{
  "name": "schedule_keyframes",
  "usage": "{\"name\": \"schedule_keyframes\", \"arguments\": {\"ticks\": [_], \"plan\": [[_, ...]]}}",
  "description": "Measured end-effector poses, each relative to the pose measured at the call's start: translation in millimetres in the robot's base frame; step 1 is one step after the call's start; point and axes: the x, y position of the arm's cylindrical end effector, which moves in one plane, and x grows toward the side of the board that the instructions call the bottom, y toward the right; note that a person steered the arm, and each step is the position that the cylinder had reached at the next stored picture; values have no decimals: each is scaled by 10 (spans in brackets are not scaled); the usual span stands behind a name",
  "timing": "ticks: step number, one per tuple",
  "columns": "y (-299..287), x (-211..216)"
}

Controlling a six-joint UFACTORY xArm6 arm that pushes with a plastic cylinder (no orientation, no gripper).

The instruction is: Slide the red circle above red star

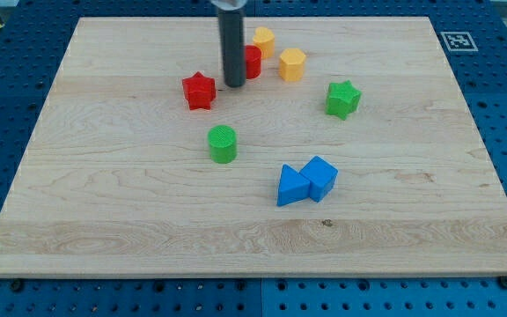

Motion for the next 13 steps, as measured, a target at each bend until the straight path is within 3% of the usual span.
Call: {"name": "schedule_keyframes", "arguments": {"ticks": [3,7,10,13], "plan": [[472,-87],[-245,-542],[-489,-1197],[-719,-886]]}}
